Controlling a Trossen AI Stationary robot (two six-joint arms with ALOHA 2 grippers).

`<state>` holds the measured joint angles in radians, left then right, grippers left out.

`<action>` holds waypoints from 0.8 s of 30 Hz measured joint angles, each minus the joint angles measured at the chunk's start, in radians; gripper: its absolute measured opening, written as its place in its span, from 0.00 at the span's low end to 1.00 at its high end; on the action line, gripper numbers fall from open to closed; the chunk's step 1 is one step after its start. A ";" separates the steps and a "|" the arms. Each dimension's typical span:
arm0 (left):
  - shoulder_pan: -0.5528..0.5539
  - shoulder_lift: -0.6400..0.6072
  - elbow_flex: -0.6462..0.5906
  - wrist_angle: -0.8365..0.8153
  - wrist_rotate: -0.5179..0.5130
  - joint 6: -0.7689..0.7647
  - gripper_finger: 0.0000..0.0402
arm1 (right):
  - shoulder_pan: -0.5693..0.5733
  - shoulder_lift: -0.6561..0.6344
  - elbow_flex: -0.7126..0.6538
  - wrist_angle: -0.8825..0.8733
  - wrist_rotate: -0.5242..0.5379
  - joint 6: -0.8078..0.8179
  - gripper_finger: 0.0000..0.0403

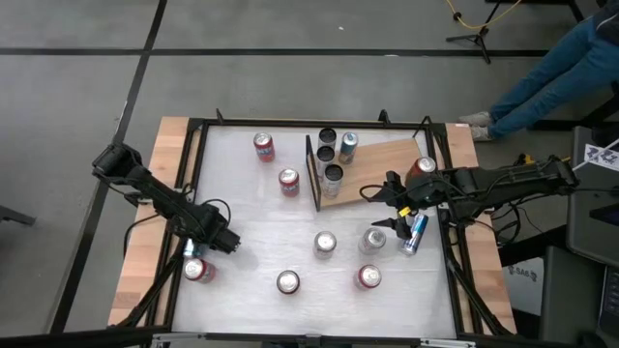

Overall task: Place canned beverage on shelf
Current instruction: Put the left blue white soda can on the shelf aligned with the other blue white soda can

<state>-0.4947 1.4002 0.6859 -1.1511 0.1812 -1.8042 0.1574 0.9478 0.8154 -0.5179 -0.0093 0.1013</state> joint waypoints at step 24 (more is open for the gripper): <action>0.001 0.046 0.004 0.146 -0.114 0.035 0.53 | 0.000 0.000 0.000 0.000 0.001 -0.001 0.79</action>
<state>-0.4938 1.4460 0.6895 -1.0047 0.0674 -1.7688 0.1570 0.9478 0.8154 -0.5175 -0.0082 0.1005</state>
